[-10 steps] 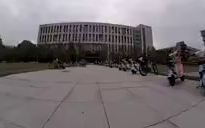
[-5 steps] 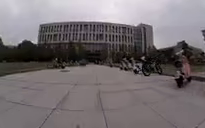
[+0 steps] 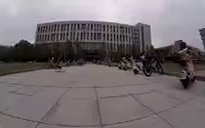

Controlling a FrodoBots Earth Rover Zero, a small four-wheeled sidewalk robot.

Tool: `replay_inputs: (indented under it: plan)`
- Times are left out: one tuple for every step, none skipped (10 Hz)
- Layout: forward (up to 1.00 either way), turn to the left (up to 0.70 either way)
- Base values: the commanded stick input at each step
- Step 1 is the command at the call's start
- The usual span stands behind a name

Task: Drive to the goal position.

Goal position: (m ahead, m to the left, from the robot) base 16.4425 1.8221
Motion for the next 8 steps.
replay_inputs:
  plan:
    - [0.7,0.0]
    - [0.7,0.0]
    - [0.7,0.0]
    - [0.7,0.0]
    - [0.7,0.0]
    - [0.7,0.0]
    - [0.7,0.0]
    - [0.7,0.0]
